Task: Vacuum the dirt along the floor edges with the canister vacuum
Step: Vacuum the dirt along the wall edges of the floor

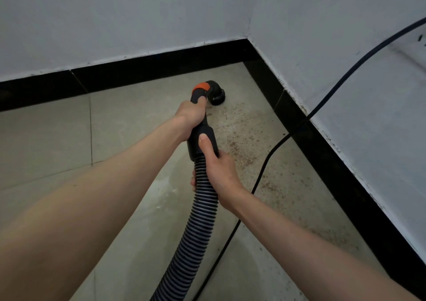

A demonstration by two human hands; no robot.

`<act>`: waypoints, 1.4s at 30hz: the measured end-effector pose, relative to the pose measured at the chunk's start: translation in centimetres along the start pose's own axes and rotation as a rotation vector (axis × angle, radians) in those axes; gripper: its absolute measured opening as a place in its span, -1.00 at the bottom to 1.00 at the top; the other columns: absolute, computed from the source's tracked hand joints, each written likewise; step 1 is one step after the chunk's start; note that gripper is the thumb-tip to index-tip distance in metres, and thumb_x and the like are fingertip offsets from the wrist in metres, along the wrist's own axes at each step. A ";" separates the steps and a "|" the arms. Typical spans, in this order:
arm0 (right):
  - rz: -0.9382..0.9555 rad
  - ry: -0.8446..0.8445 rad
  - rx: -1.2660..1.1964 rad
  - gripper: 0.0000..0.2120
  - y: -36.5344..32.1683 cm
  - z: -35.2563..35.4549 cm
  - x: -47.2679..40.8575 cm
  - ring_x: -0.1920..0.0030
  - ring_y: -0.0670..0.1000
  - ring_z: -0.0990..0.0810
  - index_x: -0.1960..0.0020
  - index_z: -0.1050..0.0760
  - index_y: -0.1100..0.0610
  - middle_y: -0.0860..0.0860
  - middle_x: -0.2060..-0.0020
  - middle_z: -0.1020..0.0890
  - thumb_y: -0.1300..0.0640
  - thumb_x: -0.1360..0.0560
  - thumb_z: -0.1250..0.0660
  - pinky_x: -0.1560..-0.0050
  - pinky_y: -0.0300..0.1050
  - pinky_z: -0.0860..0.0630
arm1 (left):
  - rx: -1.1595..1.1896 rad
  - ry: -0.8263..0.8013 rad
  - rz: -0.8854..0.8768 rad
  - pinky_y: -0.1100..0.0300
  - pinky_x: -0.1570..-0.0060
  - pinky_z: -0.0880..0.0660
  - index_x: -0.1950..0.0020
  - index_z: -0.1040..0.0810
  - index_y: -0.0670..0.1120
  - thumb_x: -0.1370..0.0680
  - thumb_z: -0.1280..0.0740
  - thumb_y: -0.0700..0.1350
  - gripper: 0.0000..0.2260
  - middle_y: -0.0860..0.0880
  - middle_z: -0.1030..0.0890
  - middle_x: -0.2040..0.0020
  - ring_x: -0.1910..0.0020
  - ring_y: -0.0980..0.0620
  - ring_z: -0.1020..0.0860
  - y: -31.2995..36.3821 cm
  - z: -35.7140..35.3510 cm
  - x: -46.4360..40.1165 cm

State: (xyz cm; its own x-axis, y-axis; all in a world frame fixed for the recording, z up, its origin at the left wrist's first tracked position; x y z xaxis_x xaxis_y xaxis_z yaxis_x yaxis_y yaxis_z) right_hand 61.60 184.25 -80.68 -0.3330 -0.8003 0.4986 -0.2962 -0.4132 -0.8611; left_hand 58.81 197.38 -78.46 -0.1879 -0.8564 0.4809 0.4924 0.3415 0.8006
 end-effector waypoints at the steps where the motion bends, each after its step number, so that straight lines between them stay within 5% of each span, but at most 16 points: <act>1: 0.001 -0.006 0.009 -0.53 0.0 -0.2 0.2 0.52 0.04 -0.55 0.09 -0.48 0.24 0.14 0.42 -0.55 -0.22 -0.54 -0.25 0.44 -0.13 -0.52 | 0.008 0.006 0.004 0.20 0.36 -0.39 0.20 -0.34 -0.10 -0.63 -0.10 0.06 -0.70 -0.06 -0.44 0.28 0.36 0.02 -0.43 -0.2 0.4 0.2; 25: -0.029 -0.239 0.169 -0.54 1.7 -5.5 3.1 0.51 0.03 -0.55 0.07 -0.45 0.24 0.10 0.39 -0.53 -0.20 -0.54 -0.28 0.42 -0.11 -0.56 | 0.234 0.153 0.120 0.17 0.33 -0.41 -0.23 -0.42 -0.21 -0.62 -0.12 0.09 -0.60 -0.07 -0.49 0.22 0.31 0.00 -0.47 -7.0 8.0 2.7; 38: 0.055 -0.371 0.307 -0.61 0.9 -7.9 2.9 0.50 0.03 -0.57 0.09 -0.45 0.18 0.07 0.37 -0.55 -0.18 -0.51 -0.33 0.41 -0.11 -0.55 | 0.376 0.295 0.176 0.13 0.29 -0.47 -0.29 -0.38 -0.16 -0.57 -0.19 0.14 -0.56 -0.13 -0.53 0.06 0.21 -0.03 -0.52 -8.8 12.6 2.4; 42: 0.005 -0.405 0.353 -0.59 1.6 -8.6 2.6 0.49 0.03 -0.57 0.08 -0.46 0.18 0.08 0.38 -0.57 -0.20 -0.51 -0.32 0.39 -0.10 -0.56 | 0.402 0.309 0.220 0.14 0.29 -0.45 -0.29 -0.37 -0.18 -0.59 -0.17 0.11 -0.58 -0.10 -0.49 0.16 0.25 -0.02 -0.50 -10.6 13.4 2.5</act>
State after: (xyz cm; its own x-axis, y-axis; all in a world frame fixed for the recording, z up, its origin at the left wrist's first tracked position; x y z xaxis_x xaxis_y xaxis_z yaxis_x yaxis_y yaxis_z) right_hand 52.57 185.24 -79.92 0.0587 -0.8772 0.4765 0.0471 -0.4744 -0.8791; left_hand 41.73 196.83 -80.94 0.1705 -0.8011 0.5737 0.1174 0.5946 0.7954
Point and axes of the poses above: each hand's wrist, its own x-axis away from the middle knuckle, its own z-axis out of the back of the hand, y = z × x, the point moved 5 cm from there along -x, towards the middle knuckle
